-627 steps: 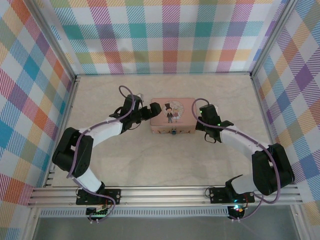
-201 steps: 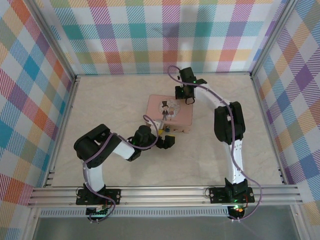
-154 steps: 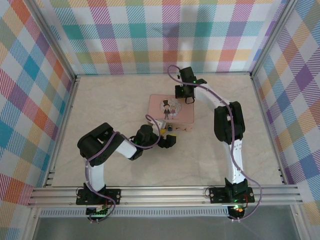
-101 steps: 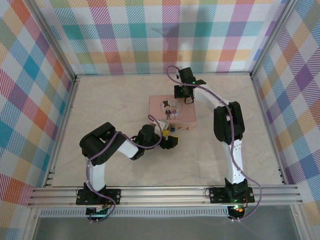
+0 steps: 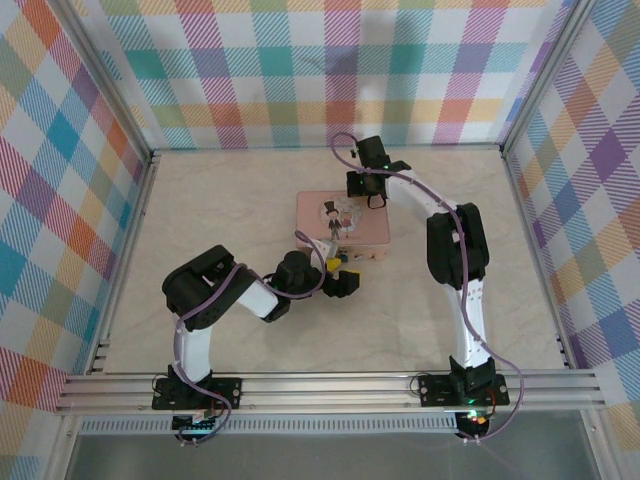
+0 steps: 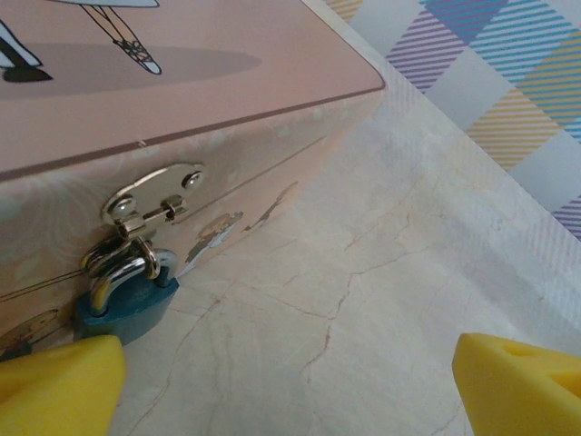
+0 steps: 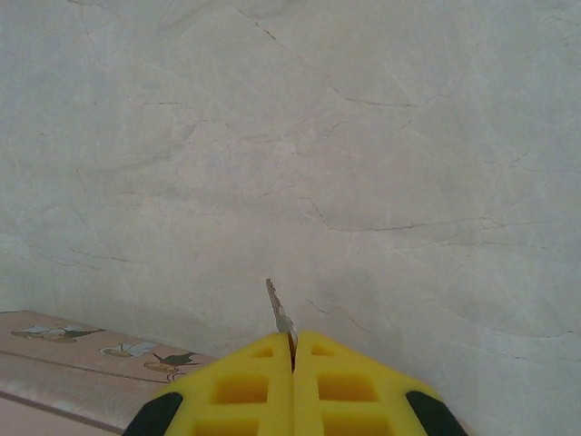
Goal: Unlock a padlock with a key
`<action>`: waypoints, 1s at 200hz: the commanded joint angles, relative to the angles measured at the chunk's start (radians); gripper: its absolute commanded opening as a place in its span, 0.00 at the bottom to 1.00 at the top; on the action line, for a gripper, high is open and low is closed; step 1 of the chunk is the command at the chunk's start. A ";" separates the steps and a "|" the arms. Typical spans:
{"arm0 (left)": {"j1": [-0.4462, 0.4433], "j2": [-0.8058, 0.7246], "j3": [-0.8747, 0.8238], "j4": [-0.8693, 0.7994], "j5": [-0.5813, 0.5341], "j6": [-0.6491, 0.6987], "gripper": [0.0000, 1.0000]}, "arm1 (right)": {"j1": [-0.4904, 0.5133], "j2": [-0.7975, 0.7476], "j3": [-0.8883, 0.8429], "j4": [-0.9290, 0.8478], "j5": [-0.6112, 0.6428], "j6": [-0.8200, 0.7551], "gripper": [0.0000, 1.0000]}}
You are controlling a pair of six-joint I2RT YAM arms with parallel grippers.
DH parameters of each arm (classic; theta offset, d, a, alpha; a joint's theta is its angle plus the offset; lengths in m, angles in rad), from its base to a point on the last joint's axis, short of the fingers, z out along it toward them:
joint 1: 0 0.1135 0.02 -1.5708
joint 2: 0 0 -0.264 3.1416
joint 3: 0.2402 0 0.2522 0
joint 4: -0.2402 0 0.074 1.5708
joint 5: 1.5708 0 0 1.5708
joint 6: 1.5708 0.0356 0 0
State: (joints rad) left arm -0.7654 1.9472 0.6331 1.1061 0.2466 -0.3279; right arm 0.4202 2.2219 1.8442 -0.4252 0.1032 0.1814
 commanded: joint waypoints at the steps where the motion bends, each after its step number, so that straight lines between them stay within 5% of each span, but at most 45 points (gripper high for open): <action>1: -0.005 -0.010 0.020 0.138 -0.106 0.006 0.94 | 0.064 0.004 -0.052 -0.172 -0.099 0.015 0.00; 78: 0.039 0.031 0.068 0.250 0.166 -0.116 0.82 | 0.077 -0.016 -0.099 -0.147 -0.100 0.019 0.00; 200: 0.041 -0.176 -0.129 -0.020 -0.196 -0.010 0.90 | 0.080 -0.039 -0.067 -0.173 -0.003 0.038 0.00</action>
State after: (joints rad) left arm -0.7475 1.8275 0.5236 1.1202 0.2153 -0.4145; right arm 0.4652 2.1887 1.7954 -0.4183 0.1158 0.2016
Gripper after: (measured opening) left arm 0.896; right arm 0.065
